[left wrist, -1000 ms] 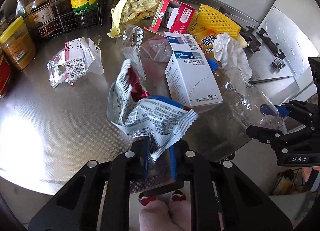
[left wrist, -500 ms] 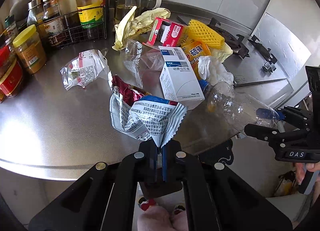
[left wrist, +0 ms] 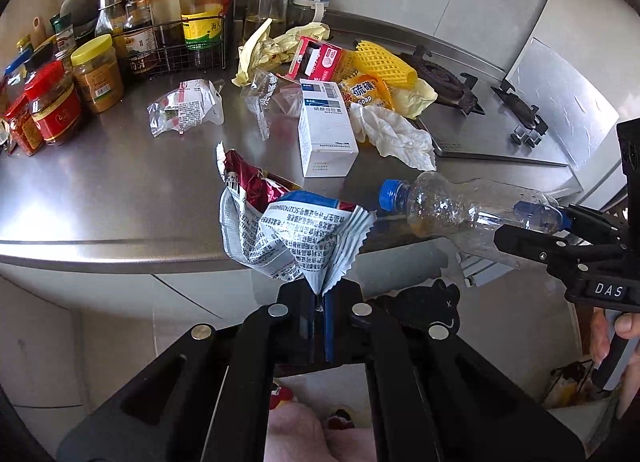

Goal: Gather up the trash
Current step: 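Carry wrapper and bottle down over the floor bin and open both tools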

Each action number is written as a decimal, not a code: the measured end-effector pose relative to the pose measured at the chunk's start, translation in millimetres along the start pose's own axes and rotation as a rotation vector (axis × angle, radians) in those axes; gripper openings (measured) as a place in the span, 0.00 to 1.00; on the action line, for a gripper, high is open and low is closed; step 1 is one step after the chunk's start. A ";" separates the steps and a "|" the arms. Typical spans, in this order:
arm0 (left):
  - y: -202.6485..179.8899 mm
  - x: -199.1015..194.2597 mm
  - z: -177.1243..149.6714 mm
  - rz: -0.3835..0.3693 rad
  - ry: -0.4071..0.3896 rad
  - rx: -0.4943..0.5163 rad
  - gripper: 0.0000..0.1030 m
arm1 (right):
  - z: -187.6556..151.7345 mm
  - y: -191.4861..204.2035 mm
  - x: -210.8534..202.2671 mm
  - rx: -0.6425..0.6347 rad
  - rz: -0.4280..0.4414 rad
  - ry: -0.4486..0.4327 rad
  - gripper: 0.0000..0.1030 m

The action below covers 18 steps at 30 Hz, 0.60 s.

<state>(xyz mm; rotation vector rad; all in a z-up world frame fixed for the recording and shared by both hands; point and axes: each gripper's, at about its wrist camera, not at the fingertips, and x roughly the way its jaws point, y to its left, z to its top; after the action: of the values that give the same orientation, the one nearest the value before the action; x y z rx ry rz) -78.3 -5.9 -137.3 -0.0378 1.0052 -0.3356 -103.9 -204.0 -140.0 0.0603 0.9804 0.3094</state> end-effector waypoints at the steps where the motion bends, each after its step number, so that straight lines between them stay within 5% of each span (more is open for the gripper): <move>1: -2.5 -3.7 -4.1 -0.004 -0.001 0.002 0.02 | -4.5 2.5 -4.5 -0.005 0.005 0.001 0.64; 9: -16.2 -8.2 -45.6 -0.061 0.057 -0.008 0.02 | -47.0 13.2 -5.6 -0.016 0.034 0.071 0.64; 18: -6.9 51.9 -83.5 -0.098 0.197 -0.044 0.02 | -110.8 17.4 85.4 -0.019 -0.005 0.207 0.64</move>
<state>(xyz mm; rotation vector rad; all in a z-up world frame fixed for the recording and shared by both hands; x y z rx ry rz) -124.3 -17.4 -223.8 -0.0950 1.2087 -0.4126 -155.1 -172.8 -267.6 0.0080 1.1824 0.3245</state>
